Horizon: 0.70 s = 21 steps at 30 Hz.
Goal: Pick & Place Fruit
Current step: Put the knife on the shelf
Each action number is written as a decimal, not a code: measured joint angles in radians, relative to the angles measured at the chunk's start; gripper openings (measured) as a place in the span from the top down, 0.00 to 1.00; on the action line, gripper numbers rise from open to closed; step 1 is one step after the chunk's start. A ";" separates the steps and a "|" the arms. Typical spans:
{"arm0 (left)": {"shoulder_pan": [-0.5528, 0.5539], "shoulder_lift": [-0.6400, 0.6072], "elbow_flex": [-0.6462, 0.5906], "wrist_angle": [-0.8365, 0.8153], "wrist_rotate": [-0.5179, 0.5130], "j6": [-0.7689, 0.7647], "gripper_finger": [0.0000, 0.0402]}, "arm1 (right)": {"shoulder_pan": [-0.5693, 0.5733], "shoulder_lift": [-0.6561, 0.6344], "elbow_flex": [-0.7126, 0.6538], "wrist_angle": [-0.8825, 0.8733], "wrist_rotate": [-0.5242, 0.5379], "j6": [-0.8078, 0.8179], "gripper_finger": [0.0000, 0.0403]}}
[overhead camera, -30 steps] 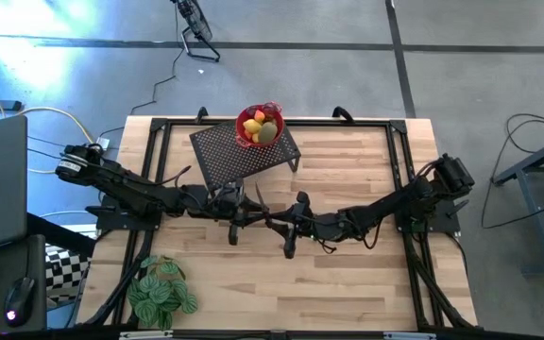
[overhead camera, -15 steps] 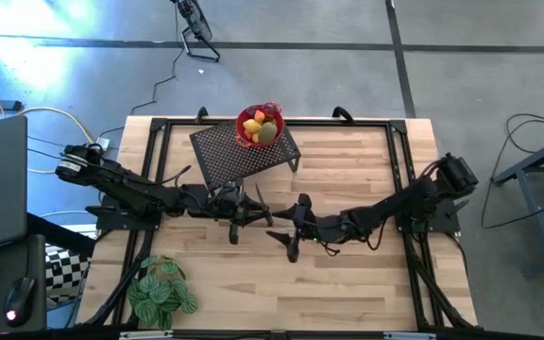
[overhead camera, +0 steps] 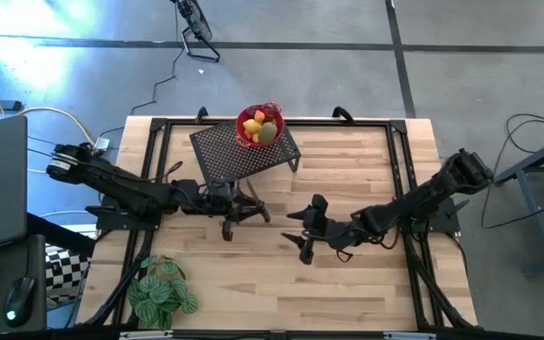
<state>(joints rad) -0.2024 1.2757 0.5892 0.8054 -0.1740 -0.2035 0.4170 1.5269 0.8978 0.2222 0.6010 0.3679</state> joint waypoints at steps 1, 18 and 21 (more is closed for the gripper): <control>0.000 -0.019 0.000 -0.014 -0.001 0.000 0.83 | 0.005 -0.001 0.000 -0.018 -0.001 0.011 0.37; 0.000 -0.523 0.000 -0.698 -0.355 -0.266 0.83 | 0.028 -0.001 0.000 -0.168 -0.083 0.146 0.55; 0.000 -0.577 0.007 -0.798 -0.381 -0.300 0.83 | 0.028 -0.001 0.000 -0.168 -0.084 0.130 0.57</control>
<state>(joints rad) -0.2028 0.6991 0.5962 0.0077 -0.5553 -0.5039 0.4454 1.5261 0.8978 0.0539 0.5166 0.4984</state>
